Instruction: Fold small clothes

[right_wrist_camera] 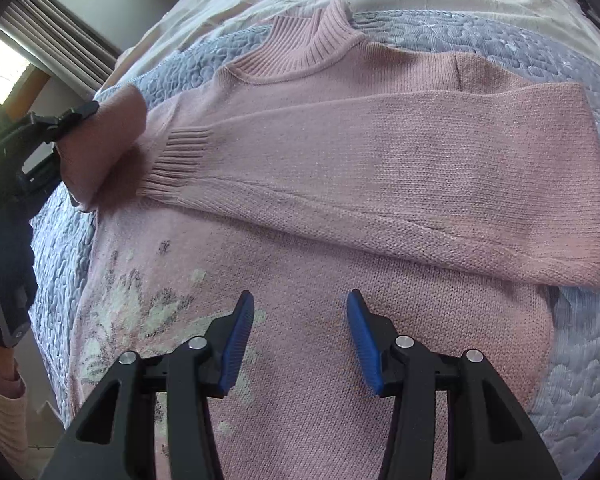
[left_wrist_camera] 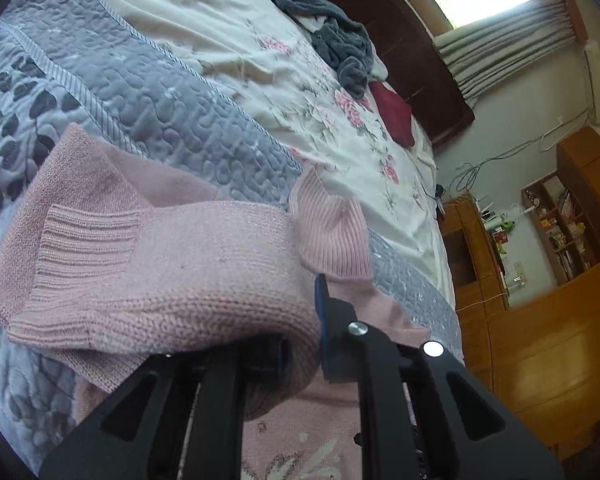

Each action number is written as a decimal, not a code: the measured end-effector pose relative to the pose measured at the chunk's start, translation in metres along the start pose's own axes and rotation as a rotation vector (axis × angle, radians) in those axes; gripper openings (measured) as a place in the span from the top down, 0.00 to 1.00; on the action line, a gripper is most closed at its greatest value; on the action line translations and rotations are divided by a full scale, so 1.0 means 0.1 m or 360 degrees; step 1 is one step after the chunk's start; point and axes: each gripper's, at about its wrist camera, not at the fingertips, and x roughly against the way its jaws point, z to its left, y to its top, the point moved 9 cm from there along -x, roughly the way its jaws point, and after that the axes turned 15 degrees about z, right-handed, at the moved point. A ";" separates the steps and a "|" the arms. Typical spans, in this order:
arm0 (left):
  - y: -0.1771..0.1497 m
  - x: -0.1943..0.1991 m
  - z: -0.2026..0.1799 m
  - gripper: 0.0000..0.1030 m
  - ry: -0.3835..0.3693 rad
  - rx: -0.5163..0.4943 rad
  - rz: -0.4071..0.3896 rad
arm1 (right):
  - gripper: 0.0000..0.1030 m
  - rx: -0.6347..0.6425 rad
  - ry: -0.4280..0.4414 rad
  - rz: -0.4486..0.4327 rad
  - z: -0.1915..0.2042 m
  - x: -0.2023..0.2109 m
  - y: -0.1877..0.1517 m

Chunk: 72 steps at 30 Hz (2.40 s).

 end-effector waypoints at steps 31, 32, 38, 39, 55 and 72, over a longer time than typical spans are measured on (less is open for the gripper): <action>0.00 0.64 1.16 0.70 0.0702 -0.0033 0.0030 | 0.53 0.0026 0.0224 0.0112 1.00 -0.16 0.77; 0.04 0.57 1.21 0.70 0.0743 -0.0045 0.0057 | 0.53 0.0015 0.0260 0.0123 1.08 -0.19 0.83; 0.02 0.33 1.38 0.68 0.0818 -0.0084 0.0117 | 0.52 -0.0090 0.0446 0.0247 1.36 -0.49 1.08; 0.01 0.34 1.38 0.68 0.0795 -0.0071 0.0108 | 0.52 -0.0109 0.0463 0.0276 1.39 -0.57 1.11; 0.07 0.44 0.75 0.67 0.0603 -0.0163 0.0054 | 0.92 0.0034 0.0313 -0.0022 0.94 0.20 1.10; -0.07 -0.27 0.75 0.67 0.0552 -0.0171 0.0283 | 0.79 0.0072 -0.0285 -0.0040 0.39 0.05 1.02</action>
